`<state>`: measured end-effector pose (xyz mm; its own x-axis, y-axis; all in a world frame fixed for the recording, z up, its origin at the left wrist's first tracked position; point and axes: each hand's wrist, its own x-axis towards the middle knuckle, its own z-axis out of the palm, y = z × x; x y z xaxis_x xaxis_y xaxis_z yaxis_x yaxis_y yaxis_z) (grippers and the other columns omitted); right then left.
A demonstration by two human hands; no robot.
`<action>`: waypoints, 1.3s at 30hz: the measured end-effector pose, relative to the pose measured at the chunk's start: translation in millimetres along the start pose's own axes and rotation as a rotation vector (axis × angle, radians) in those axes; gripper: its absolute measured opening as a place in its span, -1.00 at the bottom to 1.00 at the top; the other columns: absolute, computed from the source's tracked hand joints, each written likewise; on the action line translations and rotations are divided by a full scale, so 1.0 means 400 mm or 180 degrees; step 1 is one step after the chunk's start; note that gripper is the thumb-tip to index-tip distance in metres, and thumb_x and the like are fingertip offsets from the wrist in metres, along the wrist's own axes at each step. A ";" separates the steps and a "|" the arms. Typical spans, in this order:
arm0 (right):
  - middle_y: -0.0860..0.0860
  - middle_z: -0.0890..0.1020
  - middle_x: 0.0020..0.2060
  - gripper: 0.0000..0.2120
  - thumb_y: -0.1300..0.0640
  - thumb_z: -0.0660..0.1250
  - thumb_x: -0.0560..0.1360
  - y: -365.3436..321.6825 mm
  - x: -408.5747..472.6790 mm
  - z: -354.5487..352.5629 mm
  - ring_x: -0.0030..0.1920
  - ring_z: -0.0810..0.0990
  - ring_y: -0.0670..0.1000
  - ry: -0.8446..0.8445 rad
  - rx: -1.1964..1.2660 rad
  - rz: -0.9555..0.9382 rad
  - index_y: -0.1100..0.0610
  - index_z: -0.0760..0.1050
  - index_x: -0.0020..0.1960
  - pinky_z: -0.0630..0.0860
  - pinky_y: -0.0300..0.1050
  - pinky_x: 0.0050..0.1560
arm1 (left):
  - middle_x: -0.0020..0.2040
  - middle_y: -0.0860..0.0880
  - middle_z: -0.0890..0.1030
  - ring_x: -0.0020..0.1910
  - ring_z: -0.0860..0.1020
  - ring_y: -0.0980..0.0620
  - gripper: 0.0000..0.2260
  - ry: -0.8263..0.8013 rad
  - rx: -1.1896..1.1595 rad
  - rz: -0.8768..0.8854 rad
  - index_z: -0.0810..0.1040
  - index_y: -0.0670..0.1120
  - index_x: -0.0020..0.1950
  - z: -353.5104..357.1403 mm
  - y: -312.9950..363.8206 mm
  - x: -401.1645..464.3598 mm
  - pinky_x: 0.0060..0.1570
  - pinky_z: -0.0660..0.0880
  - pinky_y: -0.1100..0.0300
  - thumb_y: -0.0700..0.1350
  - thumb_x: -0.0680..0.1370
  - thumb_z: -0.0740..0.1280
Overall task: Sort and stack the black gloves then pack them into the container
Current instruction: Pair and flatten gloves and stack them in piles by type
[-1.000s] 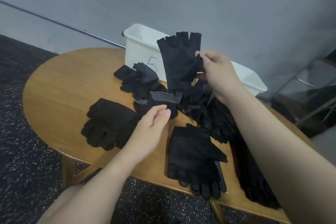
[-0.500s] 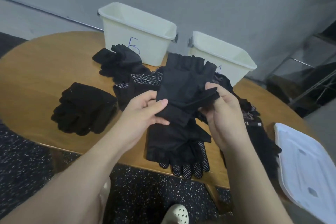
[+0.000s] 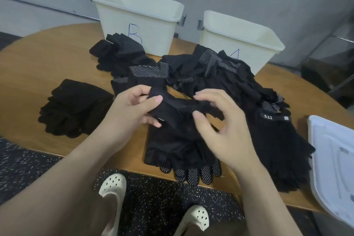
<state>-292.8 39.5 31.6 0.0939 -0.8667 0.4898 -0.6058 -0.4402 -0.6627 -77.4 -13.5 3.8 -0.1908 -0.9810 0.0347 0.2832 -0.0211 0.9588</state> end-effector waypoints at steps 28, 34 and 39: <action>0.00 0.69 0.08 -0.81 0.32 0.29 0.64 -0.016 0.022 0.014 0.17 0.64 -0.01 0.0665 0.0574 -0.0294 0.23 0.65 0.17 0.50 -0.13 0.21 | 0.12 -0.06 0.55 0.06 0.56 0.06 -0.78 0.0585 0.1638 0.1235 0.47 -0.04 0.24 0.006 -0.025 -0.004 0.16 0.54 -0.04 -0.14 0.59 0.28; -0.07 0.62 -0.10 -0.84 0.27 0.26 0.67 -0.028 0.023 -0.002 -0.06 0.58 -0.09 0.0725 0.0797 -0.0133 0.16 0.62 0.08 0.46 -0.15 0.01 | 0.39 -0.08 0.54 0.42 0.48 -0.07 -0.42 -0.0465 0.1559 0.1382 0.39 -0.14 0.49 0.011 -0.012 -0.015 0.43 0.40 -0.11 -0.34 0.45 0.30; -0.08 0.52 -0.28 -0.83 0.23 0.26 0.68 -0.043 0.031 0.001 -0.21 0.46 -0.12 0.0806 0.0954 0.0045 0.10 0.56 -0.06 0.40 -0.22 -0.13 | 0.11 0.07 0.68 0.17 0.62 0.05 -0.72 -0.0585 0.1056 0.1207 0.57 -0.10 0.25 0.049 0.005 -0.036 0.17 0.51 0.12 -0.05 0.57 0.36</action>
<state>-280.9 36.5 49.0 -0.1335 -0.8045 0.5788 -0.3446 -0.5099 -0.7882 -92.3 4.5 10.8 -0.3027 -0.8573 0.4163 0.0578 0.4195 0.9059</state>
